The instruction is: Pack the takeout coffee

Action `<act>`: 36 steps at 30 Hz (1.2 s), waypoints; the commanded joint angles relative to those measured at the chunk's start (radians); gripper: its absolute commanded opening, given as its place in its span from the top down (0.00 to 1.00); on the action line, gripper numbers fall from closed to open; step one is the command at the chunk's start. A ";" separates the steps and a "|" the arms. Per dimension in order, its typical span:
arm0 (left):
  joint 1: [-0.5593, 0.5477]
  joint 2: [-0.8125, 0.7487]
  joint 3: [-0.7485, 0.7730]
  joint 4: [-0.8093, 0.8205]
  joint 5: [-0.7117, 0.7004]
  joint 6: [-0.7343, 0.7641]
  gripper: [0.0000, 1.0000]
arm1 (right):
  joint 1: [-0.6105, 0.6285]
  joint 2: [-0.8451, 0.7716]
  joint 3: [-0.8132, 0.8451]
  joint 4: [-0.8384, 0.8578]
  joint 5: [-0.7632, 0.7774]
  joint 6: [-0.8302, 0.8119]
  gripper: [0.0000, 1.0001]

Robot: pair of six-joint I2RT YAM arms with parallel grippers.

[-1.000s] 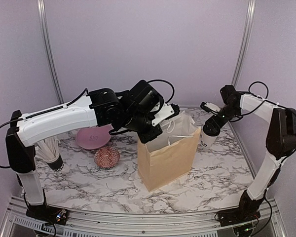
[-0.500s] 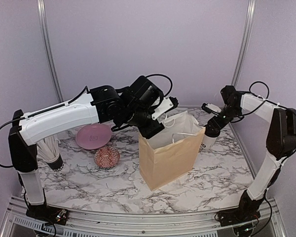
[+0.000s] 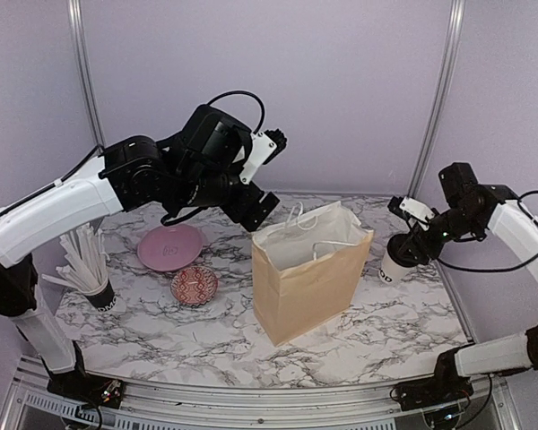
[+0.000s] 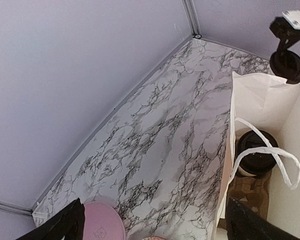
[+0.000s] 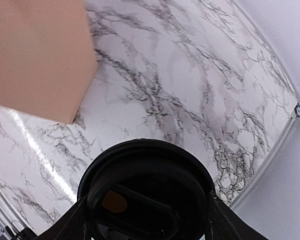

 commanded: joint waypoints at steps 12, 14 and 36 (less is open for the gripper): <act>0.005 -0.327 -0.321 0.031 -0.035 -0.358 0.04 | 0.536 -0.274 -0.155 -0.279 -0.227 -0.289 0.41; 0.005 -0.356 -0.361 0.021 -0.019 -0.357 0.06 | 0.606 -0.232 -0.115 -0.273 -0.245 -0.294 0.41; 0.003 -0.419 -0.400 -0.151 0.043 -0.400 0.12 | 0.995 0.299 -0.005 0.306 0.154 -0.080 0.49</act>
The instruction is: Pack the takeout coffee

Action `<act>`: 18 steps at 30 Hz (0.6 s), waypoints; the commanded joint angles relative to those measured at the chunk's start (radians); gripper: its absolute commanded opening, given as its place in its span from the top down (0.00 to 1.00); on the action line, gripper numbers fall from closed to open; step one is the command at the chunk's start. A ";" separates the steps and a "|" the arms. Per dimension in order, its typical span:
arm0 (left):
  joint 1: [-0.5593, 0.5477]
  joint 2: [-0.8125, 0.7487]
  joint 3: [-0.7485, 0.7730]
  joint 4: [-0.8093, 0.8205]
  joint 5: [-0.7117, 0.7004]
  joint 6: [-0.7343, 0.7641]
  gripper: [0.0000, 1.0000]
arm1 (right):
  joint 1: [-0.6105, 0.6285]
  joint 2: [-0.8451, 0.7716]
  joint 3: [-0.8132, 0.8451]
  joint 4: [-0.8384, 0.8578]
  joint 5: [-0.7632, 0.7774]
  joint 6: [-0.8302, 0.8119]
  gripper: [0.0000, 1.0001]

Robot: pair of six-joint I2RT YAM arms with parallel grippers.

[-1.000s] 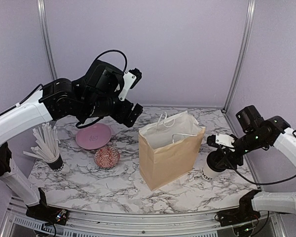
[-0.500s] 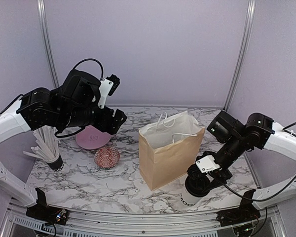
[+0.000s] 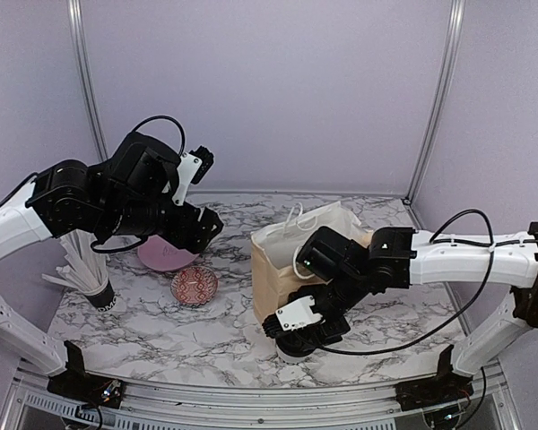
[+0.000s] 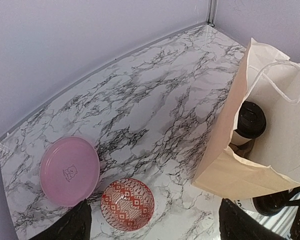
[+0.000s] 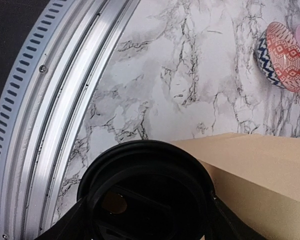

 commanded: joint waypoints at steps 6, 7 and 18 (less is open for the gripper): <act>0.002 -0.070 -0.071 -0.064 0.090 -0.001 0.13 | -0.031 0.145 0.163 0.066 0.023 0.076 0.49; -0.001 -0.071 -0.069 -0.070 0.106 0.002 0.14 | -0.031 0.155 0.184 0.049 -0.004 0.082 0.49; -0.099 -0.107 -0.134 -0.123 0.251 0.067 0.13 | -0.017 0.150 0.313 -0.124 -0.215 0.094 0.09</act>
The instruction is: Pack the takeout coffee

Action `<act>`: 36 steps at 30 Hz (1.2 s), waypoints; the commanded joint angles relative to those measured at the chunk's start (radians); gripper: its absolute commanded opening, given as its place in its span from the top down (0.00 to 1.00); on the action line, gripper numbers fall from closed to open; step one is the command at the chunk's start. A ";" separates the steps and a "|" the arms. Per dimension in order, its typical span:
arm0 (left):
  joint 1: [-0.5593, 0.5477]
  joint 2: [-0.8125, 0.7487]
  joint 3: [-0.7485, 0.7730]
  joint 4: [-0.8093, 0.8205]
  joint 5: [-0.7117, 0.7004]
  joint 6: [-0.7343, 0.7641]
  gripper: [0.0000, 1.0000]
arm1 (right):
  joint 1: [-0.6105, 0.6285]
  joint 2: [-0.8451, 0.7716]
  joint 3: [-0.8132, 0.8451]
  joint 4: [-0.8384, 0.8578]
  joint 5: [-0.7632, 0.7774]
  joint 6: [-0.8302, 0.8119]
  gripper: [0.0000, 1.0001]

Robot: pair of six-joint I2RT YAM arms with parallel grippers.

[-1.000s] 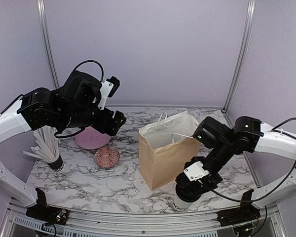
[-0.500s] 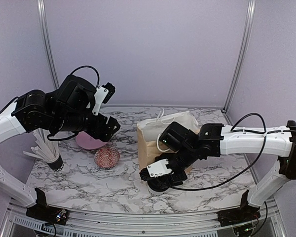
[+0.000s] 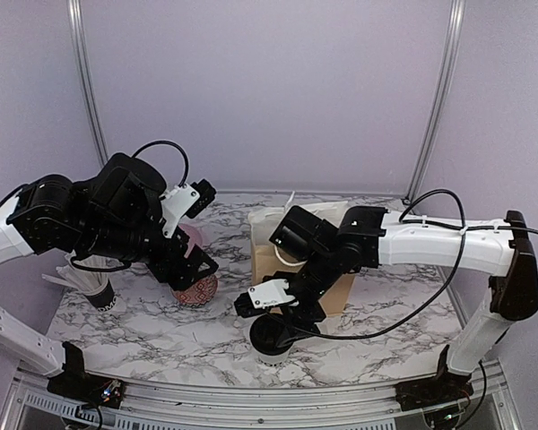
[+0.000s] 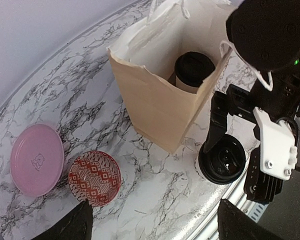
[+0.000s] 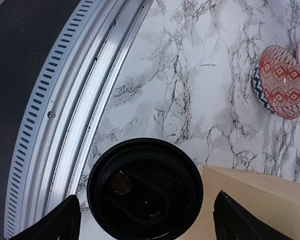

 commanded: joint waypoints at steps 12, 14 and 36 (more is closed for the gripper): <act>-0.193 0.197 0.043 -0.068 0.087 0.216 0.14 | -0.163 -0.242 0.267 -0.466 -0.373 -0.303 0.06; -0.203 0.247 0.071 -0.084 0.093 0.290 0.14 | -0.220 -0.279 0.299 -0.492 -0.379 -0.315 0.06; -0.155 0.614 0.324 -0.139 0.173 0.511 0.08 | -0.686 -0.354 0.198 -0.493 -0.580 -0.349 0.07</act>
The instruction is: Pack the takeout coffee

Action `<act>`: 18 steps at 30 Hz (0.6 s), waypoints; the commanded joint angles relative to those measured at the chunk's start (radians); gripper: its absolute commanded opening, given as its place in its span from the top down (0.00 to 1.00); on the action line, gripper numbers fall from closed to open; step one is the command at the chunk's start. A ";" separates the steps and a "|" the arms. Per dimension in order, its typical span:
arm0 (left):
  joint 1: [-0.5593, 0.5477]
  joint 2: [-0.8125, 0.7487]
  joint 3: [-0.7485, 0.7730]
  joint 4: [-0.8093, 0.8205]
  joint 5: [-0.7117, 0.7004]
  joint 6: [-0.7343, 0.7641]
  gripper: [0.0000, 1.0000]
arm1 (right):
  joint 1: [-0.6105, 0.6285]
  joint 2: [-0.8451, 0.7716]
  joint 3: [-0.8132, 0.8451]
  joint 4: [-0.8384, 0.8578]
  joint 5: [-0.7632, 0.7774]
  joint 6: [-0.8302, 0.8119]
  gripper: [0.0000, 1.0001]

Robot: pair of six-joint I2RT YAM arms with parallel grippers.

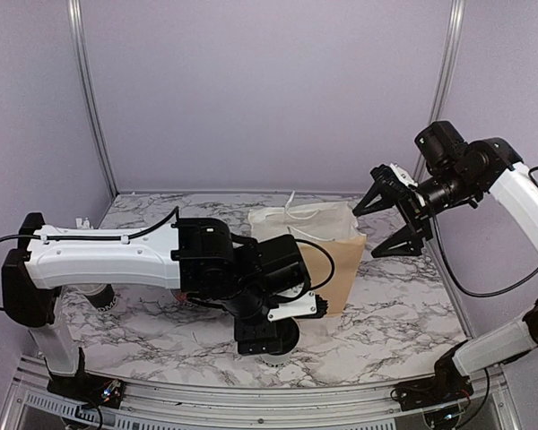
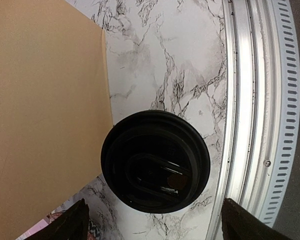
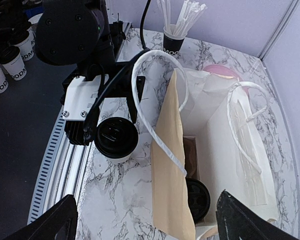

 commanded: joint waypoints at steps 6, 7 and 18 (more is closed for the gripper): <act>0.037 0.068 0.077 -0.034 0.090 0.056 0.08 | -0.014 -0.004 -0.026 -0.023 -0.028 -0.031 0.07; 0.038 0.074 0.079 -0.034 0.102 0.058 0.08 | -0.014 -0.006 -0.031 -0.023 -0.024 -0.032 0.07; 0.050 0.121 0.090 -0.037 0.132 0.066 0.10 | -0.017 -0.017 -0.062 -0.016 -0.002 -0.036 0.07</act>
